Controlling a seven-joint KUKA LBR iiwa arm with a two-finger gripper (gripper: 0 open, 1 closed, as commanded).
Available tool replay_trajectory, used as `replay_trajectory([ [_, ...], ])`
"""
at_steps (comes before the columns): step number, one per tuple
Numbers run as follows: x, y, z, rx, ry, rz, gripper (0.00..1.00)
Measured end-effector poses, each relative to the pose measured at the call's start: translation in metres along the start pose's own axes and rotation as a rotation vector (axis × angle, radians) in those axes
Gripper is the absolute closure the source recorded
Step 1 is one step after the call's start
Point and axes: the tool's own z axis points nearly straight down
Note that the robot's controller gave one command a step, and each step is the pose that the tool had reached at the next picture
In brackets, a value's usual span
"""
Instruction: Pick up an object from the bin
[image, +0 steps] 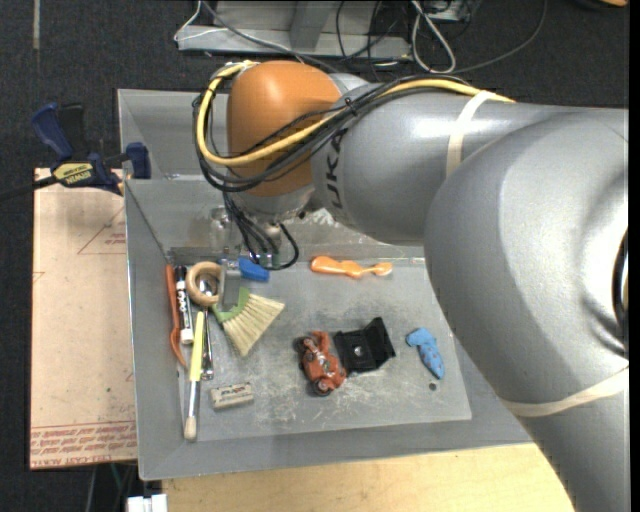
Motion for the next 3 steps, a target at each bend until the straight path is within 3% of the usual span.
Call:
replay_trajectory([
  [1,-0.002,-0.001,-0.005,-0.001,-0.007,0.003,0.0],
  [2,0.018,-0.028,0.071,-0.003,-0.006,0.109,0.0],
  [3,0.017,-0.032,-0.004,-0.003,-0.017,-0.186,0.0],
])
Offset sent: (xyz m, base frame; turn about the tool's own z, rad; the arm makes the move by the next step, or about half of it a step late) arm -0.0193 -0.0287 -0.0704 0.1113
